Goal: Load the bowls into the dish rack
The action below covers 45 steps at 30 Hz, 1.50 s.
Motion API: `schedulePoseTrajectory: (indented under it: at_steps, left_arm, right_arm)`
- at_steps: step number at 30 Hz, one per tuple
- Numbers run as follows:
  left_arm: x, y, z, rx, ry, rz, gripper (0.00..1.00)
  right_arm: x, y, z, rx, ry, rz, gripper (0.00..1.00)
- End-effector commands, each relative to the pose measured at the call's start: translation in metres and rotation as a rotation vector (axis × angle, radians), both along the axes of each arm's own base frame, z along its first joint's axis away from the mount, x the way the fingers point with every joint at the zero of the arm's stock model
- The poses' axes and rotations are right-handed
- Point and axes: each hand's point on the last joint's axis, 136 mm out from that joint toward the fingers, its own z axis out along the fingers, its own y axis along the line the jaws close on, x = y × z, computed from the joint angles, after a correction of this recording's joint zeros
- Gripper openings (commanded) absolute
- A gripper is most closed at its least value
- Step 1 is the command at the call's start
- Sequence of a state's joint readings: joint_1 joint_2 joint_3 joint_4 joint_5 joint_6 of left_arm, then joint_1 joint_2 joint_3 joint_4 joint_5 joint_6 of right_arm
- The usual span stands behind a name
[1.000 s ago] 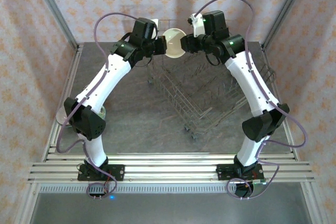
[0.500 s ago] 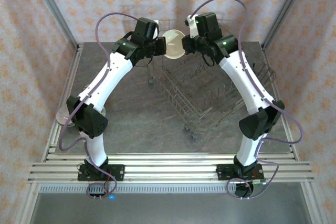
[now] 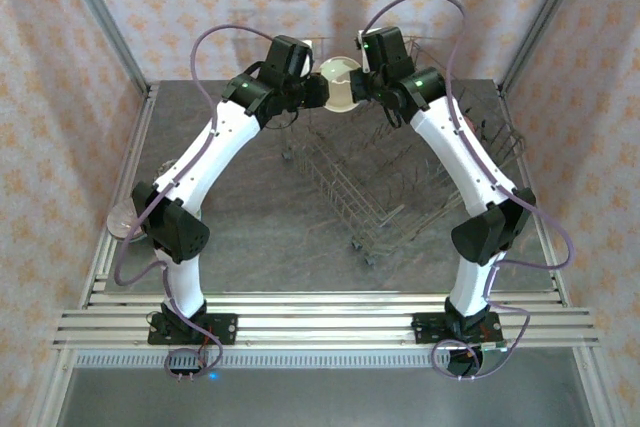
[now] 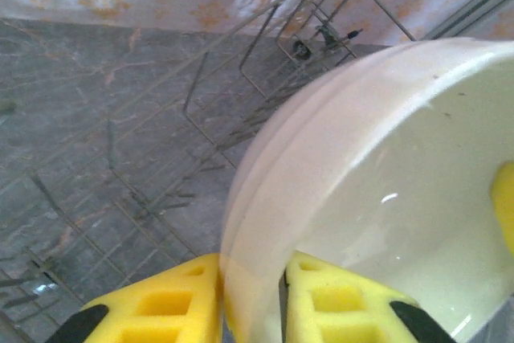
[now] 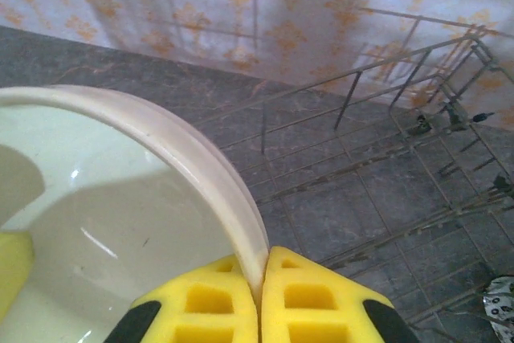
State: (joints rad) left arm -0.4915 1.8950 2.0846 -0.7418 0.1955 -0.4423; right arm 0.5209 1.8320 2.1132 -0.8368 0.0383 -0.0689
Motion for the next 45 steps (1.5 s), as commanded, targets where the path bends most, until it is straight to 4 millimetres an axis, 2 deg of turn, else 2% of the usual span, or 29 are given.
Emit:
schedulePoseTrajectory:
  at_steps: [1,7,11,18,21,24,26,29,32,35,38,45]
  left_arm:
    - [-0.006,-0.014,0.027,-0.042,-0.064,-0.061,0.29]
    - [-0.01,-0.011,0.04,-0.045,-0.104,-0.068,0.42]
    - [-0.016,-0.007,0.05,-0.048,-0.143,-0.071,0.59]
    - [-0.019,0.008,0.053,-0.072,-0.155,-0.061,0.65]
    - [-0.021,0.024,0.049,-0.072,-0.146,-0.032,0.67]
    - [-0.023,0.049,0.044,-0.077,-0.139,0.011,0.67]
    - [-0.024,0.068,0.036,-0.079,-0.126,0.042,0.68]
    - [-0.03,0.089,0.021,-0.082,-0.1,0.07,0.68]
    - [-0.037,0.098,0.008,-0.079,-0.083,0.088,0.69]
    - [-0.041,0.108,-0.004,-0.073,-0.059,0.109,0.69]
    - [-0.043,0.12,-0.015,-0.101,-0.034,0.127,0.7]
    - [-0.044,0.139,-0.032,-0.094,0.017,0.145,0.7]
  right_arm:
    - [0.014,-0.006,0.02,0.046,-0.092,-0.095,0.0]
    - [0.021,-0.016,0.016,0.011,-0.11,-0.163,0.0]
    - [0.025,-0.021,0.015,-0.004,-0.117,-0.195,0.0]
    - [0.03,-0.038,0.01,-0.035,-0.112,-0.246,0.0]
    - [0.03,-0.063,0.014,-0.107,-0.128,-0.323,0.0]
    - [0.029,-0.099,0.012,-0.211,-0.132,-0.416,0.0]
    - [0.027,-0.129,0.006,-0.277,-0.124,-0.479,0.0]
    - [0.018,-0.158,-0.007,-0.457,-0.13,-0.527,0.0]
    - [0.006,-0.185,-0.023,-0.547,-0.104,-0.575,0.0]
    - [-0.005,-0.21,-0.03,-0.594,-0.102,-0.632,0.0]
    - [-0.013,-0.228,-0.035,-0.671,-0.096,-0.664,0.0]
    - [-0.018,-0.242,-0.05,-0.846,-0.096,-0.683,0.0]
